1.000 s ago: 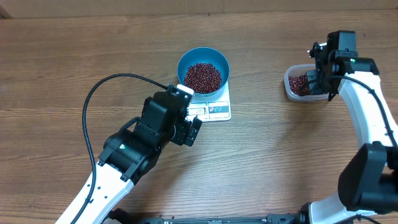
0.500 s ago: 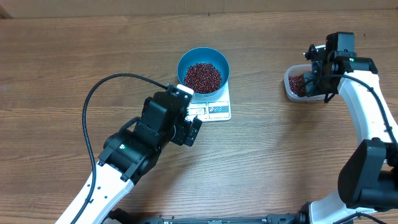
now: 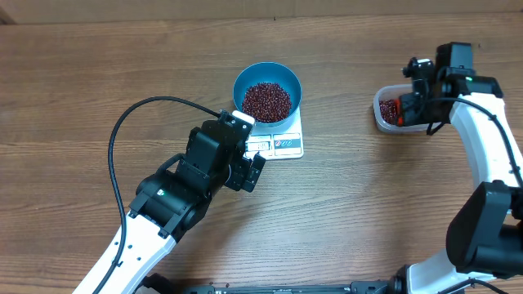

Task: Scoop item into bowl and weigh 150g on scale
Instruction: 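Lower the red scoop into the beans and scoop with the right gripper, then lift the filled scoop and carry it left over the blue bowl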

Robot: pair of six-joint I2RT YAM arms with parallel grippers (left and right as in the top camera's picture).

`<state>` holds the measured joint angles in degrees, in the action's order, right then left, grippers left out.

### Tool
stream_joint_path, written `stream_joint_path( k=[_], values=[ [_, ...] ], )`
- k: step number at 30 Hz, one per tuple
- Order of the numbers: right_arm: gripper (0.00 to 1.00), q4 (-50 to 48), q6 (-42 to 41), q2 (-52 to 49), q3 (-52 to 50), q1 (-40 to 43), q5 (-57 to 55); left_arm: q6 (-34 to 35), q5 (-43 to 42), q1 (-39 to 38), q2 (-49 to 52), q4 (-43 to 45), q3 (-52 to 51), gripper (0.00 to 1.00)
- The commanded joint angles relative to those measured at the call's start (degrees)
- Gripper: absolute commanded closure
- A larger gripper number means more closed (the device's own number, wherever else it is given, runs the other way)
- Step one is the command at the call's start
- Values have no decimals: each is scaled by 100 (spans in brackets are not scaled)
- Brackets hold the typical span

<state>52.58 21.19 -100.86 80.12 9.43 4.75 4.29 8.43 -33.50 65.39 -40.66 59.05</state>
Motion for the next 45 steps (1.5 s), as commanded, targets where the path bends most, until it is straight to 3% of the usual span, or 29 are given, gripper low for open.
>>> stream_joint_path(
  k=[1,13,45],
  values=[
    [96,4,-22,15,63,249,621,20,55,15,24,11,-2,0],
    [96,79,4,24,63,1088,2452,20,55,15,24,11,-2,0],
    [96,63,2,337,66,1921,3906,20,55,15,24,11,-2,0]
  ],
)
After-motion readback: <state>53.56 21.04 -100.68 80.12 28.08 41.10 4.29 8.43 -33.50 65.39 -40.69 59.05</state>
